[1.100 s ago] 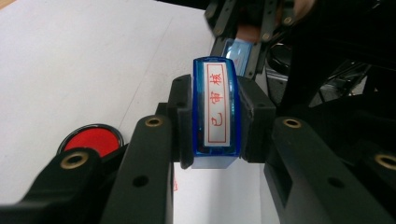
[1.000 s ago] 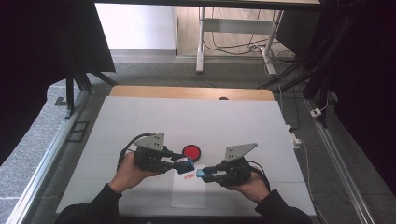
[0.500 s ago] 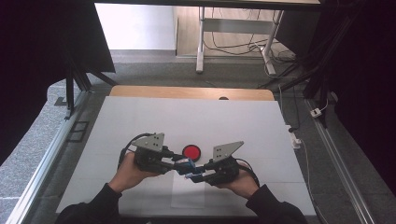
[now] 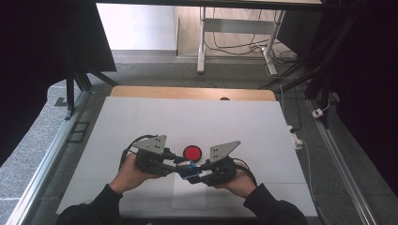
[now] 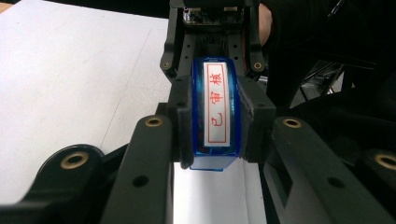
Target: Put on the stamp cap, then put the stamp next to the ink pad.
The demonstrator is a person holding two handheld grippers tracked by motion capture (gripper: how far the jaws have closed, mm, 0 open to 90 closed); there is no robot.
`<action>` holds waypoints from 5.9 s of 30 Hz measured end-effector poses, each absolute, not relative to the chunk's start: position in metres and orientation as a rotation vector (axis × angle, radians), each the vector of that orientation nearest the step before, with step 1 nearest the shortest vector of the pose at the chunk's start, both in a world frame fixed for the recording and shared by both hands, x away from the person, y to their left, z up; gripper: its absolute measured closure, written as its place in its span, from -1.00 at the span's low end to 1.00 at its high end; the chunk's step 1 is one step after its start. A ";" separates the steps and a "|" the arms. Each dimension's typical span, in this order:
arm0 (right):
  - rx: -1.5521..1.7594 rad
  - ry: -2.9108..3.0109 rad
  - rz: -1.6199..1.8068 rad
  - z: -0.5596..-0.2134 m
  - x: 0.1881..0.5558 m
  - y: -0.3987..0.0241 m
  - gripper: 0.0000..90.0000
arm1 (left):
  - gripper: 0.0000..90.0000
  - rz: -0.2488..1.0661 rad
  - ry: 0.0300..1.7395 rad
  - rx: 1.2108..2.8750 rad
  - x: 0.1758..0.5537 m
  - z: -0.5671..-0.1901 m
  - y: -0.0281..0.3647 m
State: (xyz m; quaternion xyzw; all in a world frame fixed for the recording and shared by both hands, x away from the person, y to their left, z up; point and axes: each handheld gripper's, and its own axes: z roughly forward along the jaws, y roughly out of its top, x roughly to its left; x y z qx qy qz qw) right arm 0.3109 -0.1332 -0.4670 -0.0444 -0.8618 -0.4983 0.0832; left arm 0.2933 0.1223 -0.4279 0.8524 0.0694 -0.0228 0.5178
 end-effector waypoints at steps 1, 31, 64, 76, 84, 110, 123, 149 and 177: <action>-0.131 -2.572 -1.488 -0.467 0.311 -0.133 0.53 | 0.56 -0.056 0.165 2.045 0.293 -0.428 0.122; -0.095 -2.554 -1.530 -0.463 0.310 -0.136 0.53 | 0.56 -0.083 0.133 1.996 0.296 -0.436 0.122; -0.268 -2.708 -1.504 -0.461 0.306 -0.142 0.14 | 0.56 -0.020 0.247 2.031 0.296 -0.428 0.133; -0.394 -2.804 -1.479 -0.460 0.304 -0.150 -0.16 | 0.55 0.026 0.333 2.065 0.299 -0.431 0.141; -0.482 -2.814 -1.488 -0.457 0.303 -0.158 -0.35 | 0.55 0.072 0.399 2.093 0.299 -0.432 0.146; -0.722 -2.839 -1.456 -0.455 0.290 -0.188 -0.77 | 0.55 0.155 0.557 2.143 0.303 -0.435 0.165; -0.851 -2.817 -1.475 -0.456 0.280 -0.212 -0.95 | 0.55 0.188 0.636 2.147 0.309 -0.439 0.176; -1.144 -2.869 -1.437 -0.458 0.269 -0.257 -1.00 | 0.55 0.260 0.766 2.126 0.319 -0.442 0.200; -1.296 -2.879 -1.387 -0.458 0.258 -0.282 -1.00 | 0.55 0.295 0.953 2.131 0.340 -0.462 0.222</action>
